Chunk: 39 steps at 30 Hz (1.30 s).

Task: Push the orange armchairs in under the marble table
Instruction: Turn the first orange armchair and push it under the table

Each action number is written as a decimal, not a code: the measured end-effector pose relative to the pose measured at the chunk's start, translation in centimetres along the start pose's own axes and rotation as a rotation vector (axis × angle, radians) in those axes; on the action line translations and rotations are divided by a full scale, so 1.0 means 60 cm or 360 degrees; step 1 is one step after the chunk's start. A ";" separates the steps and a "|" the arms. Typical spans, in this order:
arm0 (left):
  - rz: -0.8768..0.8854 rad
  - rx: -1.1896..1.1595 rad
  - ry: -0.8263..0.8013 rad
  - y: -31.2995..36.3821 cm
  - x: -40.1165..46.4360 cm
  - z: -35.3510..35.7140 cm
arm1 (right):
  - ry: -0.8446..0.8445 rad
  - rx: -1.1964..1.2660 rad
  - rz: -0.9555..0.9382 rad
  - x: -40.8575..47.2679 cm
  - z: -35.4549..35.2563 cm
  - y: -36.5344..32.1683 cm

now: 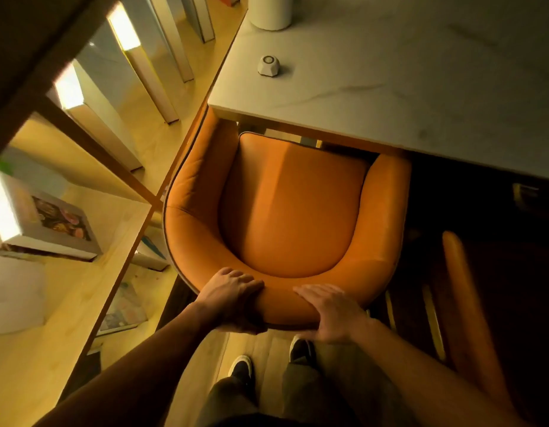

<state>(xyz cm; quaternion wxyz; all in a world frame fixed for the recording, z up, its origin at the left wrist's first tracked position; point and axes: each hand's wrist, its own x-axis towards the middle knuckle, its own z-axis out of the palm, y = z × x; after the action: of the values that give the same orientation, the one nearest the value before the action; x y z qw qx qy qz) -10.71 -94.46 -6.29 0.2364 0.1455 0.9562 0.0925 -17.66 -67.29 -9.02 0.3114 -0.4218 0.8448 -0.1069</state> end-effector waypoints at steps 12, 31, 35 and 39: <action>0.0114 -0.0011 0.0171 -0.001 -0.006 0.017 | -0.0045 -0.0028 0.0032 -0.004 -0.002 0.056; -0.0217 0.0034 -0.0011 -0.008 -0.005 0.003 | 0.0049 -0.0052 -0.0077 0.016 -0.013 0.037; -0.0302 0.0035 -0.0022 0.009 -0.011 -0.008 | 0.0020 -0.0029 0.0011 0.011 -0.014 0.028; -0.0504 0.0036 -0.0079 0.038 -0.015 -0.007 | 0.0167 -0.0029 0.0093 -0.004 -0.008 0.017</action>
<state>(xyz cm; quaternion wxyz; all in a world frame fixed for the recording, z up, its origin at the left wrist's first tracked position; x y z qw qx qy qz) -9.63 -92.62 -4.97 0.2700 -0.0021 0.9621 0.0397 -18.49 -66.48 -8.99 0.2657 -0.3935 0.8729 -0.1119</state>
